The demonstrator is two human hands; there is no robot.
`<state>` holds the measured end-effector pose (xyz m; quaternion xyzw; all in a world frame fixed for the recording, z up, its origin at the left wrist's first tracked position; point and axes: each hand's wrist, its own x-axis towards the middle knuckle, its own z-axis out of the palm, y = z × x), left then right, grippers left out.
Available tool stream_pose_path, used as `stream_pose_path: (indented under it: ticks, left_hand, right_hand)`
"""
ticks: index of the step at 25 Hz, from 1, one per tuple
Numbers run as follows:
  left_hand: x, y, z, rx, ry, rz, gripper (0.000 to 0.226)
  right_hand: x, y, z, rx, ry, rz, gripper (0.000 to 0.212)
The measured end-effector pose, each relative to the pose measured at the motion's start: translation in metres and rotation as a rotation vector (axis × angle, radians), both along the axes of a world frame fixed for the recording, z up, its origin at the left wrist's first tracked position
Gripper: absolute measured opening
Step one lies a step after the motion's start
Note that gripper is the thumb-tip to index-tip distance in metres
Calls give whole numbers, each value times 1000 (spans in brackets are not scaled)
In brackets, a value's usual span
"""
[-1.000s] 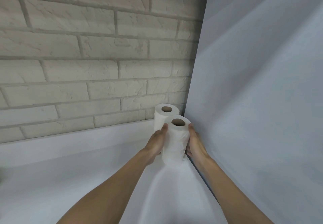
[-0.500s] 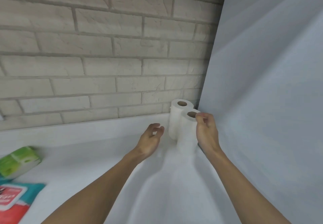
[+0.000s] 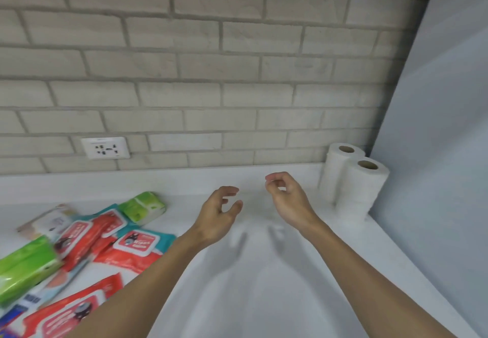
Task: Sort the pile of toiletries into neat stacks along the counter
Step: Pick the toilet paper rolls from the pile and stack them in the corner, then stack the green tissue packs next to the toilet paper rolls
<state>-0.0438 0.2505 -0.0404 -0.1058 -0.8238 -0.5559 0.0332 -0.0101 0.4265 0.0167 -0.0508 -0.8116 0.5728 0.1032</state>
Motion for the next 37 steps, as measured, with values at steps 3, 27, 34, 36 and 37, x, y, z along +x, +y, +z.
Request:
stream_pose_path:
  ticks: [3,27,34,36,37]
  left_hand:
    - [9,-53,-13,-61,17,52,30]
    - [71,-284,-44,-364,57,172,36]
    - [73,-347,-39,-460,64,287,45]
    - [71,-369,-42,-536,51,322,54]
    - [70,-381,-44,-574,34,340,60]
  right_hand:
    - [-3,-48,-12,32,-21,74,16]
    - [24,-265,-82,117,-307,371,12]
    - [20,-328,-88,194,-256,511,13]
    - [17,-344,-90,181,-254,550,15]
    - [15,-352,-90,181,-257,571,17]
